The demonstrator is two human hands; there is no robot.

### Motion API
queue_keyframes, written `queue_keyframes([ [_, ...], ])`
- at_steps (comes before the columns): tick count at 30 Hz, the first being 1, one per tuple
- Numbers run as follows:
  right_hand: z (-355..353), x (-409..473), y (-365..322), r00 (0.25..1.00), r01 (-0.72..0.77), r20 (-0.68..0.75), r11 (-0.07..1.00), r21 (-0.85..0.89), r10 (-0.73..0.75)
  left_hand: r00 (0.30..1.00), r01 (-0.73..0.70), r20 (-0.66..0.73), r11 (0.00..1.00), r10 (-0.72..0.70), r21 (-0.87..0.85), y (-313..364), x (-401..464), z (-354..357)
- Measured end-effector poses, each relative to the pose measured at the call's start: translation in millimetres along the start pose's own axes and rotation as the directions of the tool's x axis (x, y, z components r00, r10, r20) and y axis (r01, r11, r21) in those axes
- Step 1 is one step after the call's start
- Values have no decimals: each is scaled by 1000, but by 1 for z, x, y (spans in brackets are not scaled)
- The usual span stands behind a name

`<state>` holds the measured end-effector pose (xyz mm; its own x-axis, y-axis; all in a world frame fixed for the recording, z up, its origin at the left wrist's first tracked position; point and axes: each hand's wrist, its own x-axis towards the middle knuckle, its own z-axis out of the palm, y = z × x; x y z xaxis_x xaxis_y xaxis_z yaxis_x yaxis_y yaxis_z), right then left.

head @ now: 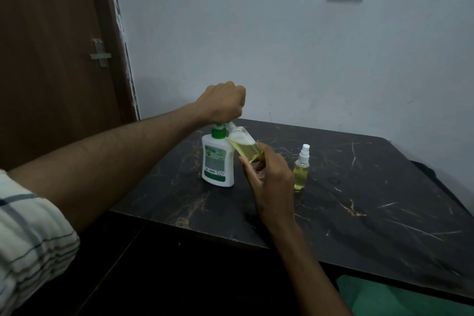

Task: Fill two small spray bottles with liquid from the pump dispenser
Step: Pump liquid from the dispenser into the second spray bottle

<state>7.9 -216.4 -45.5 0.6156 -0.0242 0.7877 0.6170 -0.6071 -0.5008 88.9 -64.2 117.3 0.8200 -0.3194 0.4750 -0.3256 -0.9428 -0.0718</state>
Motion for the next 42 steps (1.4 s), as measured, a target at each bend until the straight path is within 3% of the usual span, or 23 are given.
queue_keyframes([
  [36, 1, -1, -2, 1000, 0, -12, 1000, 10, 0, 1000, -2, 5, 1000, 2, 1, -2, 1, 0],
  [42, 2, -1, 1, 1000, -4, -8, 1000, 8, 4, 999, 38, -5, 997, -38, -60, -4, 2, 1],
])
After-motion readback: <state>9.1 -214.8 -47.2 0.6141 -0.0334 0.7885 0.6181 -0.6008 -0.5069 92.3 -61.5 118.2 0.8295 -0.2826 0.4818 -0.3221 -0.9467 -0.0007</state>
